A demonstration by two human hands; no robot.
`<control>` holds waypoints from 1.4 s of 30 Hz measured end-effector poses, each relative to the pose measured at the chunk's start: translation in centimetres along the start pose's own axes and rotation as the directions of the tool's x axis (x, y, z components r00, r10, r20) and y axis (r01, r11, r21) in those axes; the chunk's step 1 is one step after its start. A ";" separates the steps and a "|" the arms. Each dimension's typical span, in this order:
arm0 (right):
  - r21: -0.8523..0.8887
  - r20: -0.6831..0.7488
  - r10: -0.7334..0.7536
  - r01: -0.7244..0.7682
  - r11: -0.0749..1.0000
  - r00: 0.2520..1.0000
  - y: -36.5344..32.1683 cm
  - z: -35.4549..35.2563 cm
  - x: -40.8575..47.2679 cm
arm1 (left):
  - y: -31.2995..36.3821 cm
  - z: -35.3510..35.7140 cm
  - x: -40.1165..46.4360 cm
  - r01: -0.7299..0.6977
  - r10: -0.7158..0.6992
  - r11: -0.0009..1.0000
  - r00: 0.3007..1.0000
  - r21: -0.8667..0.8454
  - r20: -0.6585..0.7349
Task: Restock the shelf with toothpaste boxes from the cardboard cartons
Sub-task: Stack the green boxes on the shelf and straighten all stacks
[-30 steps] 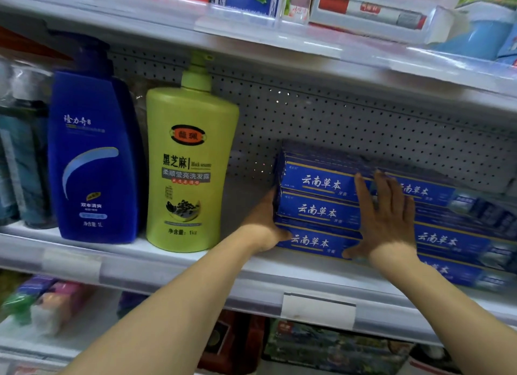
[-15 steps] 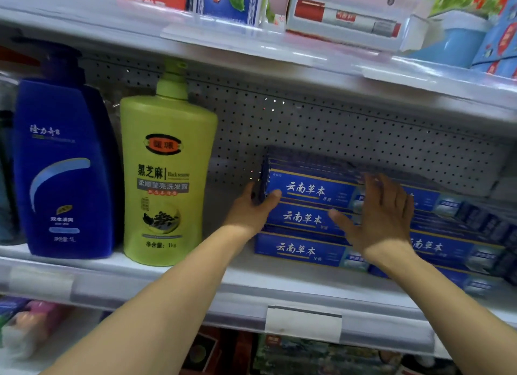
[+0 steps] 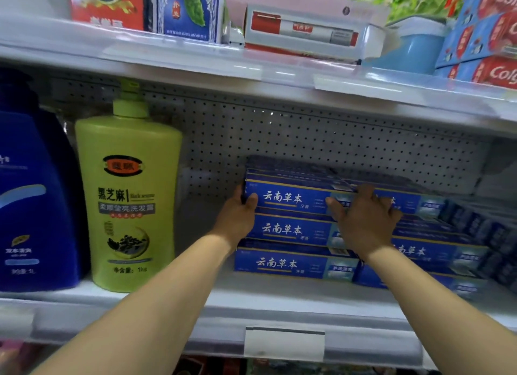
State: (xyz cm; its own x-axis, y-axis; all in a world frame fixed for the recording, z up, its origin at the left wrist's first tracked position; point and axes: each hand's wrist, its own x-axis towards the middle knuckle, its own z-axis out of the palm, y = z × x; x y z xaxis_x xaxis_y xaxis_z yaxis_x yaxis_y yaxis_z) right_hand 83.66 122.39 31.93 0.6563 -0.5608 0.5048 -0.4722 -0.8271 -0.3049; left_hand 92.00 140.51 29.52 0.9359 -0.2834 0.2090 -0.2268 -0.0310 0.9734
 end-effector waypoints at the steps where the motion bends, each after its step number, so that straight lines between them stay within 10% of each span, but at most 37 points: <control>1: 0.007 0.000 -0.004 0.004 1.000 1.000 0.0 0.0 0.1 | 0.1 0.0 0.1 0.016 -0.016 1.000 1.000 -0.007 -0.003; 24: 0.041 -0.020 0.038 -0.037 0.998 0.999 2.4 0.6 1.2 | 1.1 0.3 0.9 0.037 -0.058 0.985 0.990 -0.166 -0.127; 42: -0.073 0.066 0.007 -0.003 0.997 0.998 2.8 0.2 -1.2 | -1.4 0.5 -1.5 0.040 -0.017 0.989 0.988 0.141 -0.156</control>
State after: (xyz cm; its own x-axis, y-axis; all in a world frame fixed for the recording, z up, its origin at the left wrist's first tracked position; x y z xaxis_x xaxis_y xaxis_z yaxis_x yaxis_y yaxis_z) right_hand 81.62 120.73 30.31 0.6904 -0.5682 0.4478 -0.5157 -0.8206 -0.2463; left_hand 90.75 140.48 27.83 0.9703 -0.1296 0.2041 -0.2252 -0.1770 0.9581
